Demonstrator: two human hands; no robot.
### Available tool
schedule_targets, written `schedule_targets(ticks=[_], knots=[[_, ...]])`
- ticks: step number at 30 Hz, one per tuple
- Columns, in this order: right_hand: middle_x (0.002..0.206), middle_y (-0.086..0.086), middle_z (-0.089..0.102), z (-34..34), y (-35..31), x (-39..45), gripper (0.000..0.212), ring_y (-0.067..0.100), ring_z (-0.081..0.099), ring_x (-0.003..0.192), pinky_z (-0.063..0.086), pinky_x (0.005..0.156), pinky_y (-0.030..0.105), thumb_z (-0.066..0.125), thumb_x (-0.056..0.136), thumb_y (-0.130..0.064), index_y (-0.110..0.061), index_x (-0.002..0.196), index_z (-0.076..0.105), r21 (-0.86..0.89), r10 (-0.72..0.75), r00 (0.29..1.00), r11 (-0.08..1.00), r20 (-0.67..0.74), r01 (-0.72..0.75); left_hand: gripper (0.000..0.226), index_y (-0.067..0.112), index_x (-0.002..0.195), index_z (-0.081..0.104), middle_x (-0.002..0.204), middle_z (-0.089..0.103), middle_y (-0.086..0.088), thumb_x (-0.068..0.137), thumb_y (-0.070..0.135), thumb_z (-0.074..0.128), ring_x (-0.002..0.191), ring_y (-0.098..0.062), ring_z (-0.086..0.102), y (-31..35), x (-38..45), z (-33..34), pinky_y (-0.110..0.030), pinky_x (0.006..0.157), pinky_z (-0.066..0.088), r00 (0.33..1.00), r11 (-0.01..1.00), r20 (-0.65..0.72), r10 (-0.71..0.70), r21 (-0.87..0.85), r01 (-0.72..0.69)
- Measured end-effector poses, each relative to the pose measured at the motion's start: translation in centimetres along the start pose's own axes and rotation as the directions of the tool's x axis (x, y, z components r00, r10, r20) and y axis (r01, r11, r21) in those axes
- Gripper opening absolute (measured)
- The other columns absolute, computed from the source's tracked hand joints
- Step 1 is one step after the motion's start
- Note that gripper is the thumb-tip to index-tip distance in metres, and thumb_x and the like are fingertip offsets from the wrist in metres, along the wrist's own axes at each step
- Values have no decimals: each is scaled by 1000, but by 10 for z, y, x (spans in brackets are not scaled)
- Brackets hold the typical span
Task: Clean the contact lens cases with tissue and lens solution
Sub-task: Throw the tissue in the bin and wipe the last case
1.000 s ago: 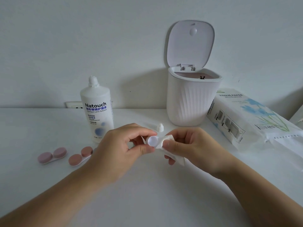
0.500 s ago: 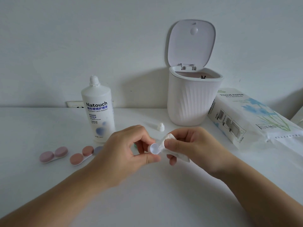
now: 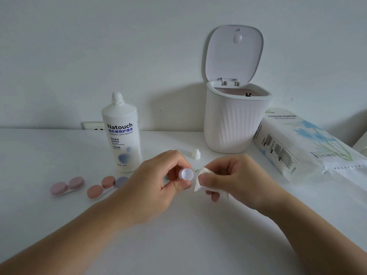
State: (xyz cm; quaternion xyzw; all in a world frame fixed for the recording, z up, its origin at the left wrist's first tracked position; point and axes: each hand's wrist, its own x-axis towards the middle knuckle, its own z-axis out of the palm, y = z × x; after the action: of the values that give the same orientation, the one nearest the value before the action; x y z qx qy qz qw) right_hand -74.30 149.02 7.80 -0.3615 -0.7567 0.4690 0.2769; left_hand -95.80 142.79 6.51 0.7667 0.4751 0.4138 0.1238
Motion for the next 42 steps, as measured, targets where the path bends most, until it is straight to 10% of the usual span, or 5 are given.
schedule_targets(ticks=[8, 14, 20, 28, 42], knots=[[68, 0, 64, -20, 14, 5, 7, 2, 52, 54, 39, 54, 7, 70, 89, -30, -32, 87, 77, -263, -137, 875, 965, -464, 12, 11, 24, 89, 61, 83, 66, 4, 87, 32, 68, 78, -19, 62, -13, 4, -2, -38, 76, 51, 980, 953, -49, -195, -244, 178], [64, -3, 62, -38, 21, 2, 18, 14, 59, 63, 49, 61, 29, 57, 91, -35, -35, 76, 68, -611, 17, 935, 753, -353, -245, 10, 30, 88, 61, 84, 65, 2, 87, 34, 69, 77, -26, 59, -16, 4, -2, -36, 70, 48, 969, 928, -26, -246, -296, 227], [121, -22, 62, -44, -3, 1, 36, 5, 57, 113, 47, 93, 28, 60, 89, -47, -38, 125, 64, -820, -65, 954, 530, -293, -216, 11, 33, 90, 61, 80, 65, 4, 91, 31, 72, 76, -25, 59, -22, 5, -2, -26, 65, 46, 965, 923, -31, -261, -301, 240], [91, -8, 74, -8, -29, 21, 28, 6, 69, 82, 55, 79, 19, 79, 84, -31, -30, 112, 74, -288, -44, 998, 957, -36, 32, 15, 37, 92, 64, 69, 61, 13, 79, 43, 68, 66, -9, 55, -25, 9, 0, -30, 67, 47, 959, 897, -58, -276, -375, 235], [78, 7, 74, 10, 2, 18, 25, 15, 67, 71, 57, 74, 39, 82, 71, -37, -24, 91, 79, 46, -92, 991, 994, -97, 97, 9, 38, 92, 67, 80, 66, 13, 88, 39, 75, 66, -17, 57, -23, 3, 4, -30, 62, 48, 962, 940, -59, -268, -237, 247]])
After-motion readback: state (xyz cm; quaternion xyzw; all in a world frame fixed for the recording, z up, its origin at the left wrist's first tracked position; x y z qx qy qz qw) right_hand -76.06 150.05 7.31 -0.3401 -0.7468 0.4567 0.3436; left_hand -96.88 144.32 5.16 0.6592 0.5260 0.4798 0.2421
